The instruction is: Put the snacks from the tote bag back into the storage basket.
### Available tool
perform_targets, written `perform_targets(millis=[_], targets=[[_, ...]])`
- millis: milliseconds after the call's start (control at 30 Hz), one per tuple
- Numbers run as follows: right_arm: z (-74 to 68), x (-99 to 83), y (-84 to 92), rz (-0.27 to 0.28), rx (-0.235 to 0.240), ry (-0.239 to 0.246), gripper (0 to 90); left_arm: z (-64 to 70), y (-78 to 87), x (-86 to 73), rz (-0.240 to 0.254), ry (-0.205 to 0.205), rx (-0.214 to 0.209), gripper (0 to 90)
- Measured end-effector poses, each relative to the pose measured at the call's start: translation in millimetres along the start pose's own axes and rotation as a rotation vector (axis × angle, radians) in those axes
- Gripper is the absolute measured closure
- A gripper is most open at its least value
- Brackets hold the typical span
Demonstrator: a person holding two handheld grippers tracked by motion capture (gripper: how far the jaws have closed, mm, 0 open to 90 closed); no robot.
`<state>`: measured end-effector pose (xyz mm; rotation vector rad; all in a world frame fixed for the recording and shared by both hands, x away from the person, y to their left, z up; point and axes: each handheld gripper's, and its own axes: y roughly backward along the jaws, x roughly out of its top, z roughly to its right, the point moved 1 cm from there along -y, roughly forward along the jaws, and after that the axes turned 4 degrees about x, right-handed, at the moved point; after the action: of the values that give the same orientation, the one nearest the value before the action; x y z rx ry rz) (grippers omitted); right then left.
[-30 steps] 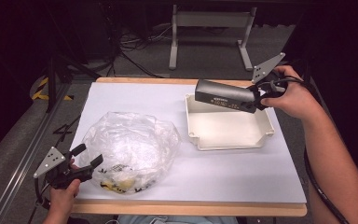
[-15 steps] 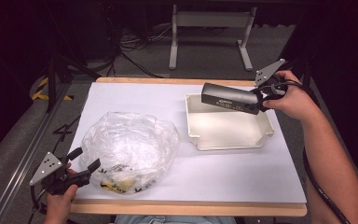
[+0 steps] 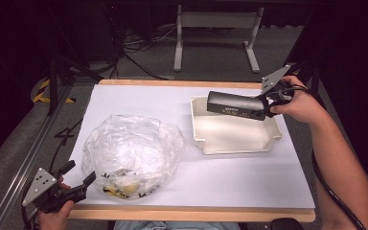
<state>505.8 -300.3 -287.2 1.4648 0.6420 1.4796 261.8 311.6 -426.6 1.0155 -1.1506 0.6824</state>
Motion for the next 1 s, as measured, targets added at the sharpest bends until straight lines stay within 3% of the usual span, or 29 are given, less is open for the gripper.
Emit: perform_targets(millis=[233, 800, 1000], targets=[[6.0, -8.9, -11.6, -0.001, 0.024, 0.008, 43.4, 1.0, 11.2, -4.2, -0.014, 0.002, 0.035, 17.2], [13.7, -26.8, -53.4, -0.025, 0.073, 0.043, 43.4, -0.4, 7.3, -4.4, -0.016, 0.0, 0.03, 17.2], [13.6, -30.6, -59.5, -0.048, 0.084, 0.069, 43.4, 0.0, 5.6, -4.0, -0.01, 0.006, 0.026, 17.1]])
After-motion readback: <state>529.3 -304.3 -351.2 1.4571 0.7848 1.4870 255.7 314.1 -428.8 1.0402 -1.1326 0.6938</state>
